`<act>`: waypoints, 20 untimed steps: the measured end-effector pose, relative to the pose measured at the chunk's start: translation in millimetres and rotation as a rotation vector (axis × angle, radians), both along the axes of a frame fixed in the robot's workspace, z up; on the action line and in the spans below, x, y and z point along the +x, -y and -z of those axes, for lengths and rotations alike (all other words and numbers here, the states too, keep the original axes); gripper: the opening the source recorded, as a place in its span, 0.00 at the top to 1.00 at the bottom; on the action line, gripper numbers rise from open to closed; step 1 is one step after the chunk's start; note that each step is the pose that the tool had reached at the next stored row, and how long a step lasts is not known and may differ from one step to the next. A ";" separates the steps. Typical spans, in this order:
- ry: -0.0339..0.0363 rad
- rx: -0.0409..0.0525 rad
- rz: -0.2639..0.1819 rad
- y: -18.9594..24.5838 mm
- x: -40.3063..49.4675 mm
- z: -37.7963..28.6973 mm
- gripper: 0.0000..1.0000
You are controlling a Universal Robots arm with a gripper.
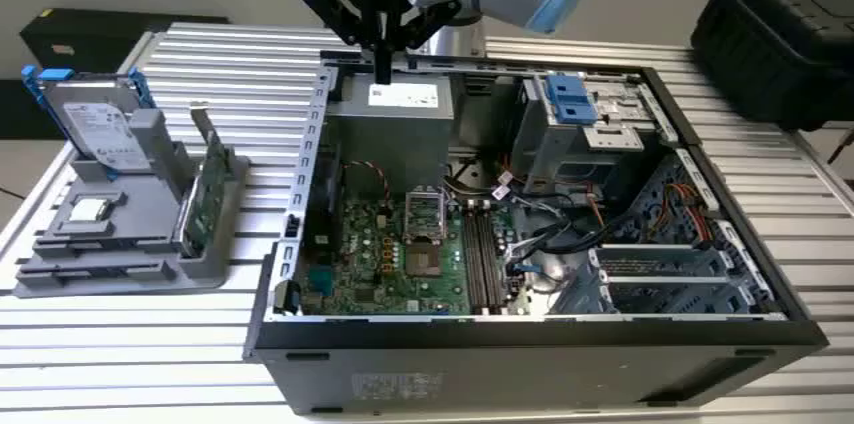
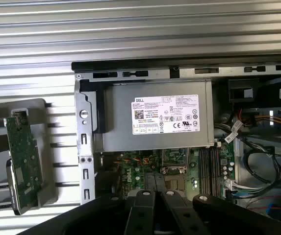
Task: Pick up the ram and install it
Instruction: 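Reach for the ram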
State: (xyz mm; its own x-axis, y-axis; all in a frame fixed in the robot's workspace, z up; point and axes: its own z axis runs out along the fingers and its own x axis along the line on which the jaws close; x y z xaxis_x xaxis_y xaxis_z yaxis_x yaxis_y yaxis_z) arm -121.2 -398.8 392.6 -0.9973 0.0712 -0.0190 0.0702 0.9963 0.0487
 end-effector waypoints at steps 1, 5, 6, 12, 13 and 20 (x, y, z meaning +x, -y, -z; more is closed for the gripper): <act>0.0000 0.0000 0.000 0.0 0.0 0.0 1.00; 0.0000 0.0000 0.000 0.0 0.0 0.0 1.00; 0.0000 0.0000 0.000 0.0 0.0 0.0 1.00; 0.0000 0.0000 0.000 0.0 0.0 0.0 1.00; 0.0000 0.0000 0.000 0.0 0.0 0.0 1.00; 0.0000 0.0000 0.000 0.7 -2.6 0.0 1.00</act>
